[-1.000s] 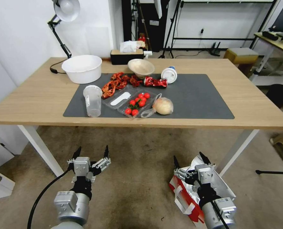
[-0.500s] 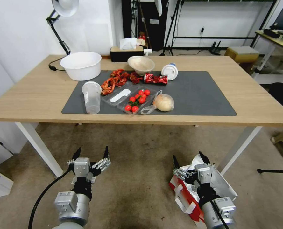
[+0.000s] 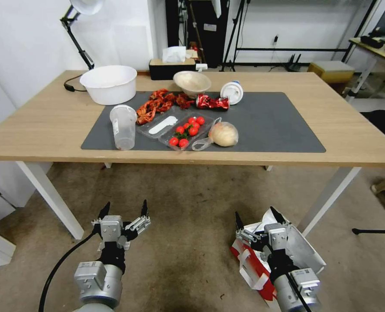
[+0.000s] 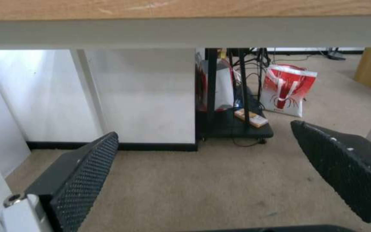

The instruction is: Pick up the food delivery bag from the floor and place it on the table.

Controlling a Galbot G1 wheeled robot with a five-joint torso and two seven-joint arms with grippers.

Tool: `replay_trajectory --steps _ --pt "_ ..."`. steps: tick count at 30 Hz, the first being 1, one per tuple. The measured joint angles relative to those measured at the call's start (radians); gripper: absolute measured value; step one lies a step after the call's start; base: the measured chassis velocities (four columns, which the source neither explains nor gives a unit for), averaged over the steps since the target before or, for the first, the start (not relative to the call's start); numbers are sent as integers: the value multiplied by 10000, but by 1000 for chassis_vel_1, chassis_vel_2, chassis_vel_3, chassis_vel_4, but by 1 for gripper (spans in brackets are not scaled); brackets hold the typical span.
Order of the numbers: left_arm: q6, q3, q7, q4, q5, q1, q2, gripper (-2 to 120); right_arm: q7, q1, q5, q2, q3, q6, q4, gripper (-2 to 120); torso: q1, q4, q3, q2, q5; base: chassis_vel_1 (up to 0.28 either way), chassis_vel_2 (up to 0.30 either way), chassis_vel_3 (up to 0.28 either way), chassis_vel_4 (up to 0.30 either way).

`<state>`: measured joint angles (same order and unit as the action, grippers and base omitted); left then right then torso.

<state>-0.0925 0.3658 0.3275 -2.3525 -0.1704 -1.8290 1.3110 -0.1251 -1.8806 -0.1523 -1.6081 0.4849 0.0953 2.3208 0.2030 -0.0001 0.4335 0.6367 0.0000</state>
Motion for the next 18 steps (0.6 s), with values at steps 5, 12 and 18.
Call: replay_trajectory --steps 5,12,18 --pt "13 -2 0 26 -14 2 5 100 3 -1 51 0 1 -5 -87 100 -80 0 -126 -207 0 0 0 0 0" --pt "48 15 -2 26 -20 -38 21 100 0 23 68 0 -20 -36 -163 100 -185 0 -293 -479 0 0 0 0 0" --pt "56 -3 -12 70 -11 -49 70 100 -46 56 75 0 -24 -36 -153 100 -294 0 -459 -760 0 0 0 0 0"
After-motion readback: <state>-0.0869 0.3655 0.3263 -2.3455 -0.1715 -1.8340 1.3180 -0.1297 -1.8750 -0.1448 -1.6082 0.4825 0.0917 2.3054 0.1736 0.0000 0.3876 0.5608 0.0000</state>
